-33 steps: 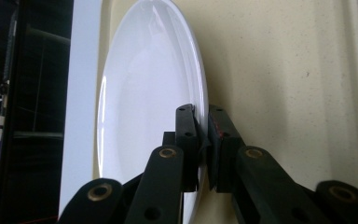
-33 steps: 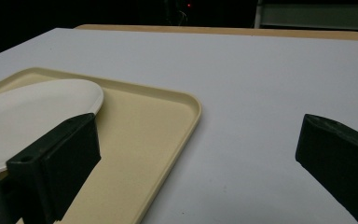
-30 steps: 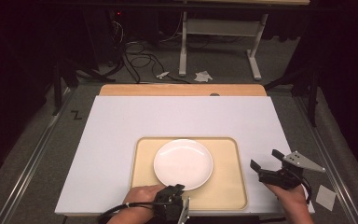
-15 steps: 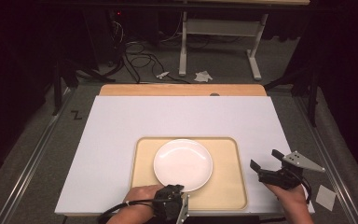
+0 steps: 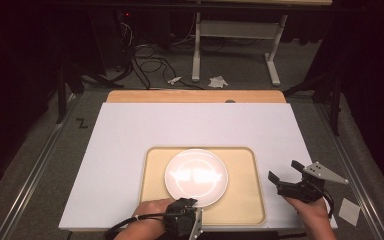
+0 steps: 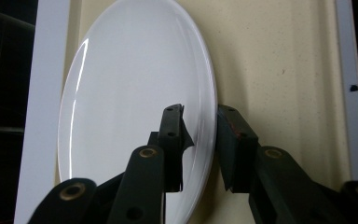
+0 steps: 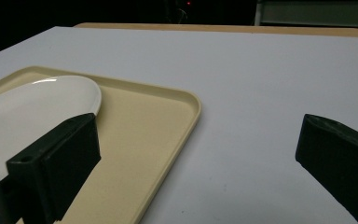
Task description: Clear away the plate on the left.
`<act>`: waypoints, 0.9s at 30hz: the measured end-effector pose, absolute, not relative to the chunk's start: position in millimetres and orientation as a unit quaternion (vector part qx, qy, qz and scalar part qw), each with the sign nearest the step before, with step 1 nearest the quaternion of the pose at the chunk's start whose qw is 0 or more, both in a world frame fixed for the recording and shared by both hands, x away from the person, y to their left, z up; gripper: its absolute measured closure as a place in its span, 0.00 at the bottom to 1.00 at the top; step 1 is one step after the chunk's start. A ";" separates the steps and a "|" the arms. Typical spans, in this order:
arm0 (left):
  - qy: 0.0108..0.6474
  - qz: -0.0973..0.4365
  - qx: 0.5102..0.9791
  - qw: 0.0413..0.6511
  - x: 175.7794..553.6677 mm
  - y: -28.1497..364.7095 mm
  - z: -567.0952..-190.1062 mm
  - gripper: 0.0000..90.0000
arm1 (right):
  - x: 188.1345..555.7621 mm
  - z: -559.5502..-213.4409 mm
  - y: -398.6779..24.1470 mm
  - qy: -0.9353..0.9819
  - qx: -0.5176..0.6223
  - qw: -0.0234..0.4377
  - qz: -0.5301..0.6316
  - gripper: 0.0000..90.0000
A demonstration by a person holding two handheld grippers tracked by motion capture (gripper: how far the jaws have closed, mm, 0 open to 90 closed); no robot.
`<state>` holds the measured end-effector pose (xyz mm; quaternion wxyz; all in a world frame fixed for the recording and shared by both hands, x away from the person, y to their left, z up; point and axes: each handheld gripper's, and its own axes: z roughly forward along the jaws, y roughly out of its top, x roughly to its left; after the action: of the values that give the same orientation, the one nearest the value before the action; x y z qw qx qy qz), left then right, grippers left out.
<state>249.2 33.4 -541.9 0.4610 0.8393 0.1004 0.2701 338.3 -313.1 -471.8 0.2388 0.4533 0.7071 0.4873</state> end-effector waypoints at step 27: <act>0.147 0.213 0.815 0.518 248.7 37.8 -519.4 0.64 | 335.6 -471.8 -311.0 0.706 0.455 0.237 0.489 0.01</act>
<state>248.7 37.8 -519.4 0.5184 0.8149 0.1472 0.2135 335.6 -311.0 -471.8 0.2367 0.4553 0.7056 0.4887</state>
